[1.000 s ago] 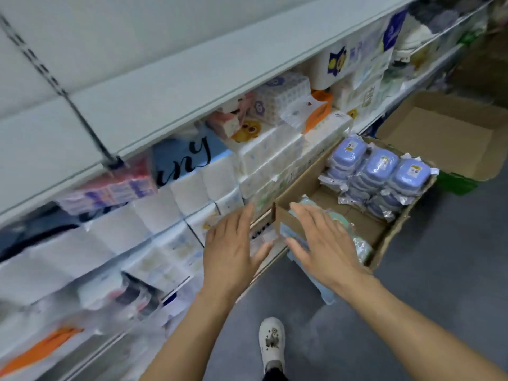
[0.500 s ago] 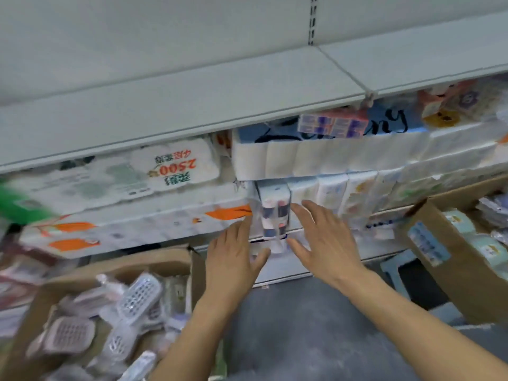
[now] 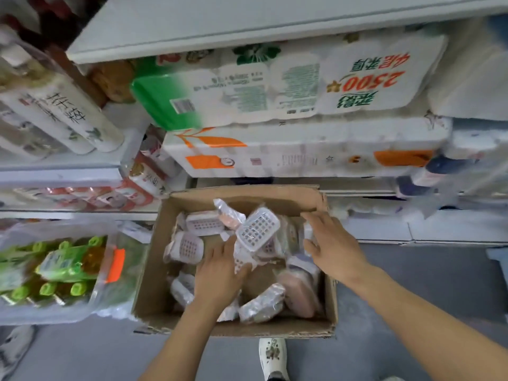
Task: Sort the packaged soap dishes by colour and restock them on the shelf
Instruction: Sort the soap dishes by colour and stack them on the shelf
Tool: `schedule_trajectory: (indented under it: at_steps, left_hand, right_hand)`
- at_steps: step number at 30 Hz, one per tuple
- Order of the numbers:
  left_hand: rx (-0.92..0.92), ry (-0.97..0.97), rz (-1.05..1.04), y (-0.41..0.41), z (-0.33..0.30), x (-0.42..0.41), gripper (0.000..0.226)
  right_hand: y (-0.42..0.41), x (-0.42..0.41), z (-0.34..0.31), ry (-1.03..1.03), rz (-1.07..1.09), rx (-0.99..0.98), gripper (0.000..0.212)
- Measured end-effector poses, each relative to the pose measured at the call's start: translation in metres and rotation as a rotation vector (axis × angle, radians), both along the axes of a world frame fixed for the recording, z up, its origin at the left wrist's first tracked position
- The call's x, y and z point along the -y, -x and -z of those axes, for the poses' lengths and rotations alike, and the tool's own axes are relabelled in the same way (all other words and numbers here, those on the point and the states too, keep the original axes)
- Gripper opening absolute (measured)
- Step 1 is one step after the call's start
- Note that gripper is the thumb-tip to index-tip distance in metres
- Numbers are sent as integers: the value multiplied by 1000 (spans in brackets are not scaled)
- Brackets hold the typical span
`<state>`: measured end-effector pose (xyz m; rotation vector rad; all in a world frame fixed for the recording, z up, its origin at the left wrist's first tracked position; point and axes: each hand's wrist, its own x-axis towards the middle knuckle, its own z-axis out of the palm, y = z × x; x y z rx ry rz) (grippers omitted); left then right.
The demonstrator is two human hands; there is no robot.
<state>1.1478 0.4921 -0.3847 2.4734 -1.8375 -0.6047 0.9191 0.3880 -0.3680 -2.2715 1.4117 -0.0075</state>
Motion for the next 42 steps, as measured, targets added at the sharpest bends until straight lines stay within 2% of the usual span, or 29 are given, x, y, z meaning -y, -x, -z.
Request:
schedule_trajectory:
  at_steps: [5, 9, 14, 17, 19, 21, 24, 28, 31, 34, 38, 42]
  left_hand:
    - [-13, -128, -38, -42, 41, -14, 69]
    - [-158, -188, -102, -58, 73, -16, 69]
    - [-252, -286, -174, -63, 103, -13, 67]
    - [-311, -339, -215, -63, 115, -15, 68]
    - [-288, -401, -190, -62, 120, -19, 68]
    - [-186, -482, -87, -62, 123, -24, 68]
    - [-84, -557, 17, -64, 127, -35, 67]
    - [-263, -649, 8, -66, 126, -45, 82]
    - [-361, -649, 48, -71, 118, -48, 86]
    - [-290, -555, 72, -76, 115, -50, 63]
    - [-342, -314, -229, -87, 117, -47, 38]
    - [-491, -275, -484, -96, 116, -39, 37]
  right_hand:
    - [-26, -5, 55, -215, 19, -165, 57]
    - [-29, -6, 91, -310, 59, -269, 54]
    - [-35, -7, 115, -410, 155, -321, 43]
    - [-38, -11, 123, -443, 114, -372, 54]
    - [-38, -12, 127, -465, 95, -377, 47]
    - [-40, -12, 128, -466, 86, -386, 36]
    - [-42, -12, 122, -442, 71, -386, 41]
    - [-42, -21, 116, -421, 60, -346, 39]
    - [-41, -24, 108, -372, 60, -315, 43]
    - [-37, -20, 99, -351, 80, -271, 41]
    - [-34, -15, 89, -317, 174, -174, 42]
    - [-29, -10, 89, -315, 327, 19, 41]
